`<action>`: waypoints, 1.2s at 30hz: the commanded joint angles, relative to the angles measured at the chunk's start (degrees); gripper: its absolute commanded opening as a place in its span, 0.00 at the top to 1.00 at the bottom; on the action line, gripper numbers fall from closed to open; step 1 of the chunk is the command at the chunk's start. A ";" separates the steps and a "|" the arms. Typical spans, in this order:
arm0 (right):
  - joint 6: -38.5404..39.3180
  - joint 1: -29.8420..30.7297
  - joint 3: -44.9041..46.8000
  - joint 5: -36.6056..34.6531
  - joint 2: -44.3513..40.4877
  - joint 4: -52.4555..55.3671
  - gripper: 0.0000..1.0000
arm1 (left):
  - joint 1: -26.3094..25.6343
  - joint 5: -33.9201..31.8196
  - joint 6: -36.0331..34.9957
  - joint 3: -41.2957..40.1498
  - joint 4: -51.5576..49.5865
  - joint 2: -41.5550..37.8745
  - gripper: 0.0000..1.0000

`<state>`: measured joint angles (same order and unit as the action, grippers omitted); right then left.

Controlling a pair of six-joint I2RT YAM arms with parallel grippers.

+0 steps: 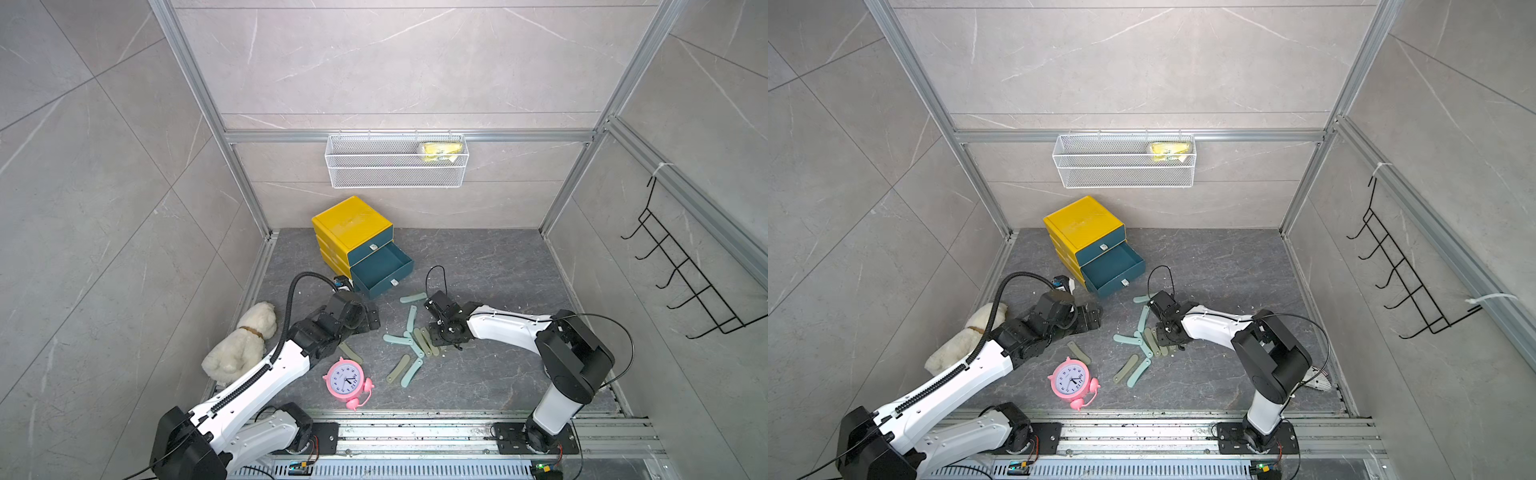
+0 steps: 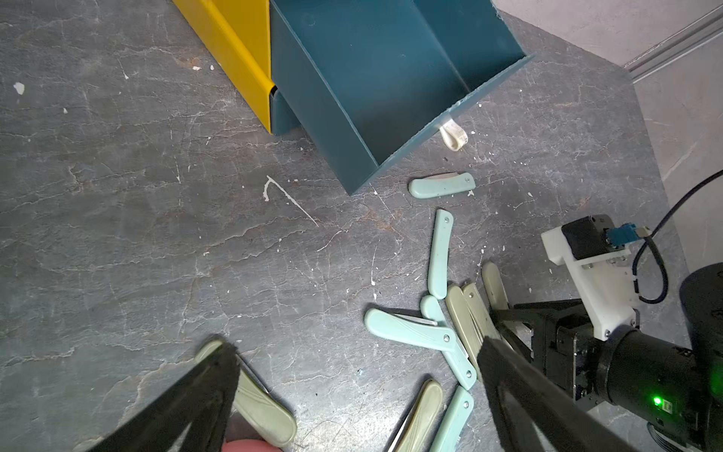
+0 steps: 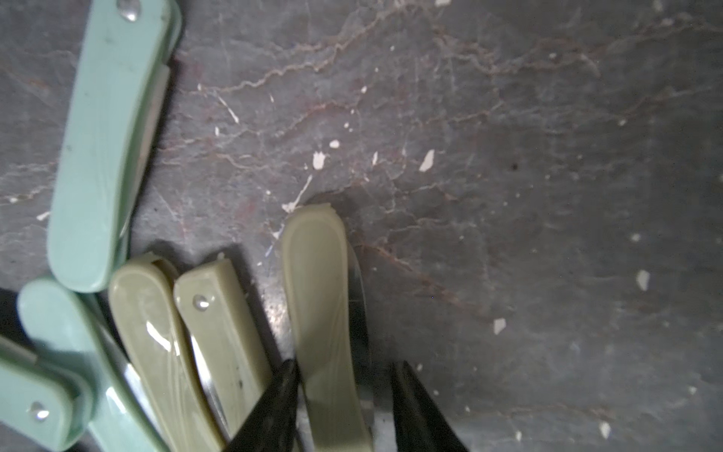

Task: Place the fruit knives into the drawer by color
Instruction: Pick up the fruit knife from the center of the board.

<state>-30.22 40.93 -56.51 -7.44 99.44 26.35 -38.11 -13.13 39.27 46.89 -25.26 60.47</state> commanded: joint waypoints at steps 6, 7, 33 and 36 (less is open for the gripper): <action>-1.92 -0.35 -0.37 -0.37 4.80 1.83 0.53 | -0.18 -0.41 0.40 0.70 0.52 -0.70 0.01; -1.99 -0.40 -0.28 -0.05 4.90 1.61 0.57 | -0.16 -0.41 0.45 0.74 0.37 -0.70 0.01; 3.00 -2.72 -8.68 0.87 -13.56 0.35 0.83 | -0.20 0.36 -0.07 0.56 0.21 1.38 0.01; 3.28 -0.80 -16.97 2.36 -10.08 -0.27 0.83 | -0.16 0.12 0.05 0.46 -0.01 0.88 0.01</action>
<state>-28.45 38.39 -66.92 -6.92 87.26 26.26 -38.11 -12.88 39.24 46.89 -25.28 62.13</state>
